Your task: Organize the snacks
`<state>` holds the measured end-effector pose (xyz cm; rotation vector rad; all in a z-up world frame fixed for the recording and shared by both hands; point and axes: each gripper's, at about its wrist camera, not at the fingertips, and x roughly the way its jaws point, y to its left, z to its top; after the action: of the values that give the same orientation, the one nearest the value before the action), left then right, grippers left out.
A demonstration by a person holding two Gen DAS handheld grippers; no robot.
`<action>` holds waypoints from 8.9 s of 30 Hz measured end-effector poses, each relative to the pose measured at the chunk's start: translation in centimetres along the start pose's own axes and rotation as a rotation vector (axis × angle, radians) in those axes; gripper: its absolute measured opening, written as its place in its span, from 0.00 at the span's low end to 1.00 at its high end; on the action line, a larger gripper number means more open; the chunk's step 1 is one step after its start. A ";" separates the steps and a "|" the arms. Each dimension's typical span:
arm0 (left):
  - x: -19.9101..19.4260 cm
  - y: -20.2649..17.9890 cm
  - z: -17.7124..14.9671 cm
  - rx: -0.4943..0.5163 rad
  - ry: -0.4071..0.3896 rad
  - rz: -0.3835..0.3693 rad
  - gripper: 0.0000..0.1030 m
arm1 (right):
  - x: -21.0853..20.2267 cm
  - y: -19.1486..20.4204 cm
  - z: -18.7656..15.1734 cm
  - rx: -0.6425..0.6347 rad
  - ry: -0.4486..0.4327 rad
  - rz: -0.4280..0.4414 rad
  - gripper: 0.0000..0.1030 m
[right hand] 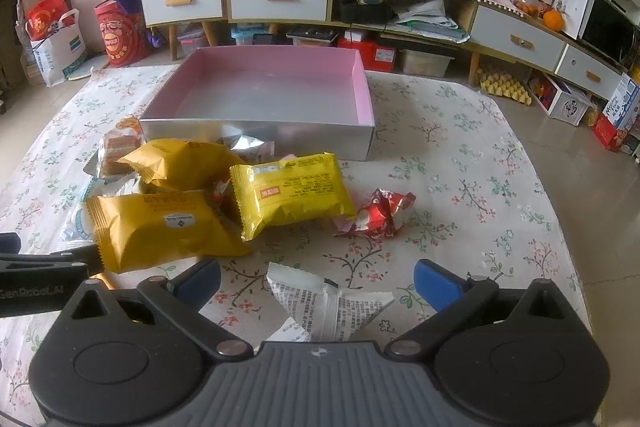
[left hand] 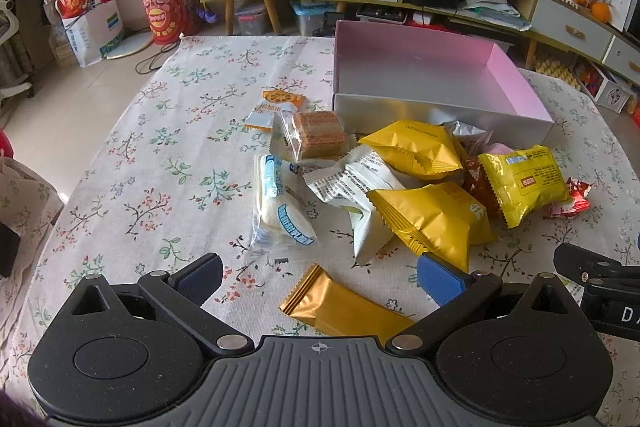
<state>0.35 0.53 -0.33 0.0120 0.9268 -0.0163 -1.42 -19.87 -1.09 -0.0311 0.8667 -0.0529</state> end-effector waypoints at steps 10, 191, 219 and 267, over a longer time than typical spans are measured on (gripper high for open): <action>-0.1 -0.1 0.1 0.001 -0.002 -0.002 1.00 | 0.1 0.0 0.0 0.000 0.004 -0.001 0.87; 11.3 -2.3 8.7 0.176 0.022 -0.240 0.46 | 6.9 -5.9 5.7 0.371 0.234 0.383 0.06; 7.9 0.5 9.6 0.002 -0.015 -0.367 0.36 | 5.8 -9.0 8.4 0.444 0.110 0.401 0.06; 7.6 0.2 10.8 0.090 -0.172 -0.306 0.86 | 8.8 -8.7 11.3 0.450 -0.062 0.408 0.73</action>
<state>13.57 0.48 0.12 -0.0469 0.7487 -0.3379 12.58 -29.00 -0.07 0.5614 0.7699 0.1361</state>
